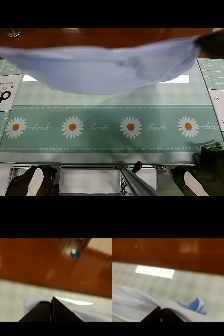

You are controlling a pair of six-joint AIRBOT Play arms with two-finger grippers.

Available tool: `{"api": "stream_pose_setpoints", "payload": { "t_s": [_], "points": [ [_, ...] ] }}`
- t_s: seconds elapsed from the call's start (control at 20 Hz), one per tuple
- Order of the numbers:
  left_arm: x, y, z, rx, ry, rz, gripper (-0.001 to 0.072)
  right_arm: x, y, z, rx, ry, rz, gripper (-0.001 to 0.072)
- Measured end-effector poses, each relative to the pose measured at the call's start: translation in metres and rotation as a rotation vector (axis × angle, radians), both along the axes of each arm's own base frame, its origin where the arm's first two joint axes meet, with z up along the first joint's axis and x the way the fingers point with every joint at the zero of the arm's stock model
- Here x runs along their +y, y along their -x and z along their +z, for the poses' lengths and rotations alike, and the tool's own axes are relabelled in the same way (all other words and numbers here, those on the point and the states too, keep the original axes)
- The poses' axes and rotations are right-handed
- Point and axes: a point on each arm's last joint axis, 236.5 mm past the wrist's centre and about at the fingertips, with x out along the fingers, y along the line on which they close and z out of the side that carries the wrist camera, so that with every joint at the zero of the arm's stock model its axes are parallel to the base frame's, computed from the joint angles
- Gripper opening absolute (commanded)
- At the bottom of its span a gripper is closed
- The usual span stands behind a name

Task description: Fold the shirts.

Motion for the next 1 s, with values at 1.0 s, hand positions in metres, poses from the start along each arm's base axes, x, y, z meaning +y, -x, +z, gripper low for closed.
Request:
{"api": "stream_pose_setpoints", "payload": {
  "t_s": [1.0],
  "points": [
    [-0.052,0.155,0.075,-0.022,-0.281,0.047,0.0014,-0.043,0.128,0.078,0.020,0.261,-0.212,0.0020]
  ]
}}
